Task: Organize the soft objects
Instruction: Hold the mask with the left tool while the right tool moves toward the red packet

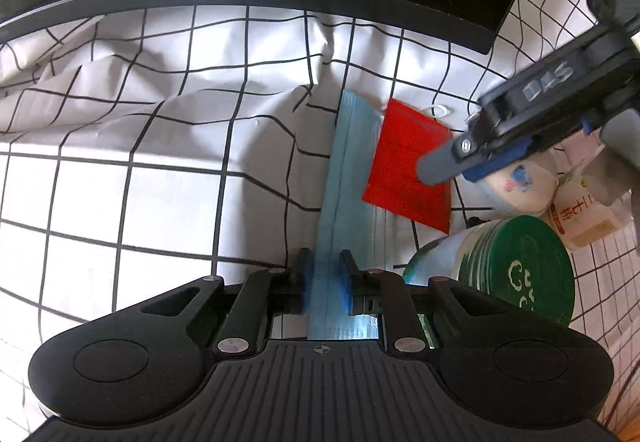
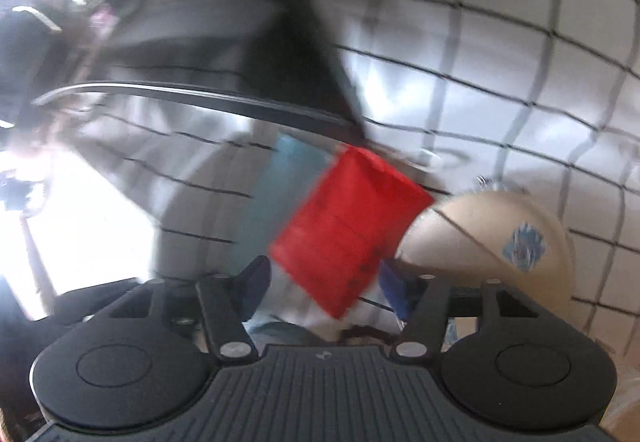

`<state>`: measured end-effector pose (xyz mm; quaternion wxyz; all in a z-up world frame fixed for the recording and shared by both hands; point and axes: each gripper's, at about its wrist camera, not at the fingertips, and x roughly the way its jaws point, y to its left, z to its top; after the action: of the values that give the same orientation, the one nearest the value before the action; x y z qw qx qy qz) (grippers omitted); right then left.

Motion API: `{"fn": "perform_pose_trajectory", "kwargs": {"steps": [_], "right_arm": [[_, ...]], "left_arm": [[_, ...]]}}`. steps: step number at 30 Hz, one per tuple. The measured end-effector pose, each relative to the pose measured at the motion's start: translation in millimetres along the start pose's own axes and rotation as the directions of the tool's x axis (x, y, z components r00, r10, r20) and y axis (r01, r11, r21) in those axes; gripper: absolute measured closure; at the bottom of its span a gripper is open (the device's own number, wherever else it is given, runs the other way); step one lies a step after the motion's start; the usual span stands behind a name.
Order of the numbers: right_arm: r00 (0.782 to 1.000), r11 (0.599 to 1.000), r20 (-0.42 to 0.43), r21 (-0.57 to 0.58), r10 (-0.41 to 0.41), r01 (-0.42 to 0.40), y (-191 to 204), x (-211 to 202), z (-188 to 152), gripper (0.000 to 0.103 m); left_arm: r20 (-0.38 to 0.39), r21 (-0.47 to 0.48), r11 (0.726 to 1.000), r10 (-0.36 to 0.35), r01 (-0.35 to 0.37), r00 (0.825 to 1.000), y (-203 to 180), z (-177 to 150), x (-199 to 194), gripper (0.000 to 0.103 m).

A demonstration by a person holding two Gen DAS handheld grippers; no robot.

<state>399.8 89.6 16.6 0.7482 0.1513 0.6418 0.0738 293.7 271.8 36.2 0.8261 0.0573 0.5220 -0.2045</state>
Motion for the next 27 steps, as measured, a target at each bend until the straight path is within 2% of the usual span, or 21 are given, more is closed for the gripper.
{"fn": "perform_pose_trajectory", "kwargs": {"steps": [3,7,9,11,15,17,22,27], "right_arm": [[0.995,0.995,0.024,-0.006,-0.101,0.101,4,-2,0,0.048],[0.998,0.995,0.012,0.091,-0.054,0.052,-3,5,5,0.038],[0.999,0.988,0.01,0.152,-0.037,0.035,-3,10,5,0.024],[0.998,0.981,0.026,0.186,-0.057,0.051,5,13,5,0.015],[0.99,0.977,0.022,0.166,-0.14,0.135,28,25,7,0.003],[0.983,0.975,0.023,0.134,-0.181,0.177,40,30,7,0.0],[0.958,0.96,0.063,0.047,-0.28,0.277,54,35,8,0.001],[0.937,0.941,0.089,0.015,-0.338,0.338,45,27,7,0.015]], "left_arm": [[-0.004,0.024,1.0,0.012,-0.012,1.0,-6,0,3,0.084],[-0.011,0.033,0.999,0.024,-0.024,1.0,-10,-5,3,0.084],[-0.01,0.026,0.999,0.019,-0.019,1.0,-9,-5,3,0.084],[-0.009,0.017,1.0,0.013,-0.013,1.0,-7,-5,3,0.084],[0.007,-0.001,1.0,-0.001,0.001,1.0,-4,-9,0,0.084],[0.016,-0.018,1.0,-0.013,0.013,1.0,-1,-10,-2,0.084],[0.022,-0.031,0.999,-0.022,0.022,1.0,2,-11,-5,0.084],[-0.004,-0.012,1.0,-0.01,0.01,1.0,-1,-5,-3,0.085]]}}
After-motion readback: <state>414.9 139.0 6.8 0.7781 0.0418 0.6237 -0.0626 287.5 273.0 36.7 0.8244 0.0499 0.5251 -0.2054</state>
